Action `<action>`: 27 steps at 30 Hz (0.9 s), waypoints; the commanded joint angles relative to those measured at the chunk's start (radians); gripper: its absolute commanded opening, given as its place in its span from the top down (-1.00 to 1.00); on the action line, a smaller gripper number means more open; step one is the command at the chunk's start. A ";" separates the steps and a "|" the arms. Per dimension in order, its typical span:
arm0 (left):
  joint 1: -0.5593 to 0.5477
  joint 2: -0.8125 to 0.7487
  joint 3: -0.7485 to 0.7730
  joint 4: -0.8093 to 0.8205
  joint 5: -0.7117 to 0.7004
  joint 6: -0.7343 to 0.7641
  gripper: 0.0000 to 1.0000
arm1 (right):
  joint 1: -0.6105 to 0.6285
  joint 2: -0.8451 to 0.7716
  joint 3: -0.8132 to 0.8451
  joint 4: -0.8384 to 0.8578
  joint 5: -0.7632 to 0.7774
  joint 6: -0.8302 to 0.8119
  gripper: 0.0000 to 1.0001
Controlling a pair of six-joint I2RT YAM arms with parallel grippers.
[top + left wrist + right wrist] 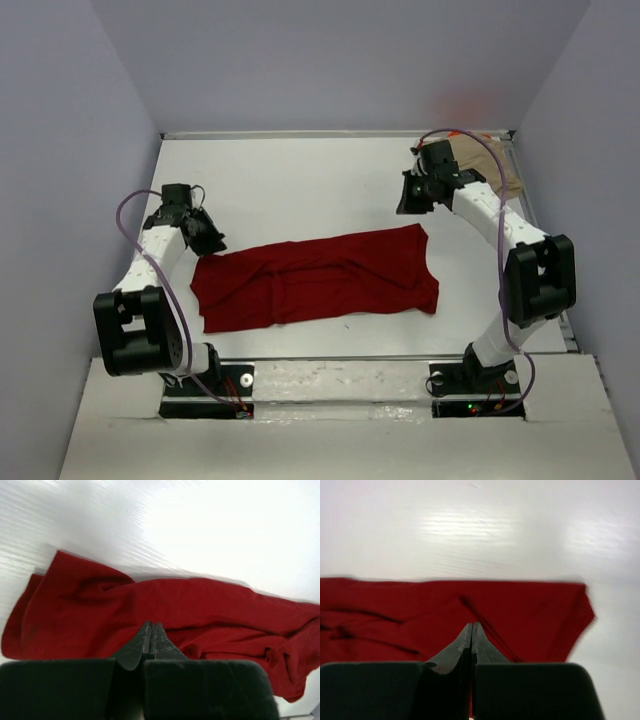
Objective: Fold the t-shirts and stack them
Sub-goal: Fold the tshirt
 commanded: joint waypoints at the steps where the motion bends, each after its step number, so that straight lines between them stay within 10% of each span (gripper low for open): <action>1: -0.018 0.042 0.064 -0.105 -0.119 0.000 1.00 | 0.000 -0.001 -0.009 -0.255 0.352 0.007 1.00; 27: -0.075 0.058 0.050 -0.179 -0.193 -0.080 1.00 | 0.043 0.068 -0.243 0.002 0.202 0.064 1.00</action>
